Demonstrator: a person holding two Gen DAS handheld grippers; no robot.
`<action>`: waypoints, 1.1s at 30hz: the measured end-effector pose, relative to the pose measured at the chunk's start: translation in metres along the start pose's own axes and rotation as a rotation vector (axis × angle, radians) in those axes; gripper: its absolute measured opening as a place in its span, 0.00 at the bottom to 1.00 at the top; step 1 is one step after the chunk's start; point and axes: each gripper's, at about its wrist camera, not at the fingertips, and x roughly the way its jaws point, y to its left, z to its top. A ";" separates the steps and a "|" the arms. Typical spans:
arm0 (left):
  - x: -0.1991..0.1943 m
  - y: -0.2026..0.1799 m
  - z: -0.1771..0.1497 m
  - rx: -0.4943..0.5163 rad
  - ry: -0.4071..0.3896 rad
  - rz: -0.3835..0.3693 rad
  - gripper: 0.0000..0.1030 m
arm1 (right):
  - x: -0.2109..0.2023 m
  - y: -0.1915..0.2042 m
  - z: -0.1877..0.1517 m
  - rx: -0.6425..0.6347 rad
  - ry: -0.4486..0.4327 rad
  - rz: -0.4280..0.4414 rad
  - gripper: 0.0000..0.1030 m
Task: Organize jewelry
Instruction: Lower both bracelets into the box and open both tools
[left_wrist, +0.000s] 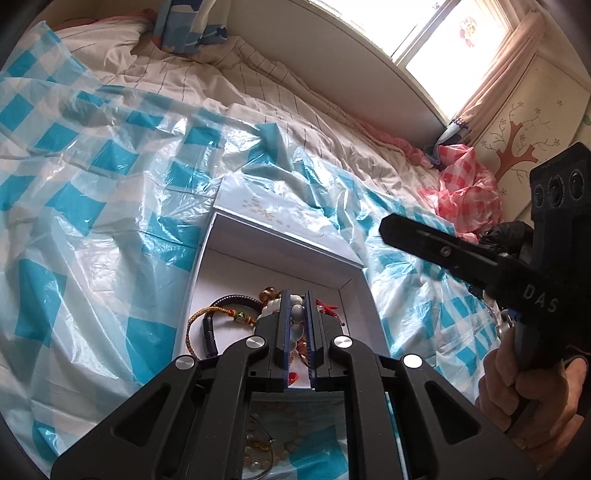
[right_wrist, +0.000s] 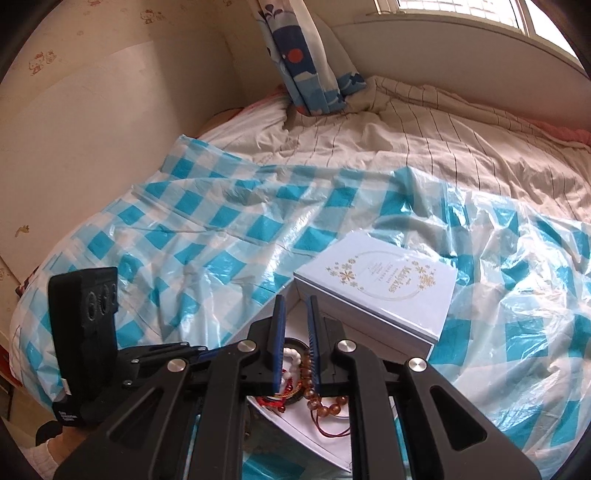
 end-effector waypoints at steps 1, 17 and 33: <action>0.000 0.000 0.000 0.001 0.001 0.003 0.06 | 0.003 -0.002 -0.002 0.003 0.005 0.000 0.12; -0.011 0.002 0.006 0.027 -0.023 0.137 0.38 | 0.029 -0.009 -0.020 0.023 0.068 -0.008 0.12; -0.059 0.017 -0.013 0.105 -0.002 0.267 0.38 | 0.013 0.011 -0.021 0.008 0.042 0.006 0.28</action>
